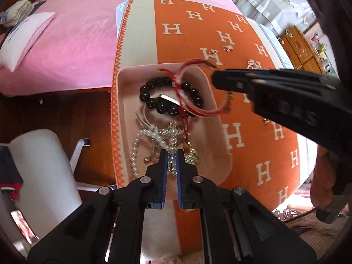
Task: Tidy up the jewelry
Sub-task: 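Open the right tool over the tray while the left tool releases the pearl pin, then lift both open tools away from the pink tray, then lower the right tool to the pearl necklace and close on its flower clasp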
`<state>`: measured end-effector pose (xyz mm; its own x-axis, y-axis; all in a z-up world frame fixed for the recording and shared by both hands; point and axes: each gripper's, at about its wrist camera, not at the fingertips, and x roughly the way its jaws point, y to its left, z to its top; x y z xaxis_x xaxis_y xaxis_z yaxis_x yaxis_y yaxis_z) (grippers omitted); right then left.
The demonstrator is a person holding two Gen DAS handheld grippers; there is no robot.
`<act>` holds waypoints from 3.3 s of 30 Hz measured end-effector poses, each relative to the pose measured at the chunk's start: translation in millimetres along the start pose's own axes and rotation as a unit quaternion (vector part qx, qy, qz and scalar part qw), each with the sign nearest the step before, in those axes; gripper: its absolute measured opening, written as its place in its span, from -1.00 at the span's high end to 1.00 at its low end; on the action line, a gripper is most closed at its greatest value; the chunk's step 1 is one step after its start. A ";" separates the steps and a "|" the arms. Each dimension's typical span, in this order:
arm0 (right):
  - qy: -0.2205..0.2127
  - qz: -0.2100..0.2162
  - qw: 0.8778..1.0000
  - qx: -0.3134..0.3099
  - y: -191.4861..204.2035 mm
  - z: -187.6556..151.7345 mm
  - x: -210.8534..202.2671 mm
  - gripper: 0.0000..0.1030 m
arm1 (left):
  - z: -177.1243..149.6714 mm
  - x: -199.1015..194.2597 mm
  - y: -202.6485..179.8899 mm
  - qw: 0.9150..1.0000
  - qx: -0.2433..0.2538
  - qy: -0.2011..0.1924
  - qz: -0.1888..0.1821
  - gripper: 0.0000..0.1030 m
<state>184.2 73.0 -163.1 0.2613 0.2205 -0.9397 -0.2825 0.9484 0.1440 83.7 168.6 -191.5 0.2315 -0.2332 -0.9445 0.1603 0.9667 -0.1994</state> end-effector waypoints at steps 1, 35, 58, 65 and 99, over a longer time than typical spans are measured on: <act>0.003 -0.002 1.000 0.003 0.6 3.6 8.3 0.75 | 1.7 2.1 2.4 1.000 0.004 0.002 0.000 0.90; -0.006 -0.021 0.998 0.051 -30.7 -49.0 -30.8 0.48 | 7.2 -22.3 -0.8 1.000 0.007 -0.022 0.002 0.06; -0.046 -0.078 0.977 0.191 -128.4 -133.8 -116.4 0.31 | 18.0 -24.3 -69.5 0.996 0.073 -0.027 -0.047 0.06; -0.054 -0.087 0.972 0.211 -152.3 -146.9 -131.7 0.31 | 40.6 -16.4 -106.3 0.993 0.099 -0.027 -0.052 0.06; 0.011 0.002 0.999 0.050 -275.8 -32.2 45.4 0.46 | 154.7 114.3 -164.2 0.998 -0.032 -0.001 0.054 0.06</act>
<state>244.3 -185.8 -255.5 0.2402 0.2214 -0.9451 -0.1890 0.9657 0.1782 232.3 -33.1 -226.3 0.2469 -0.1282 -0.9605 0.0733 0.9908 -0.1134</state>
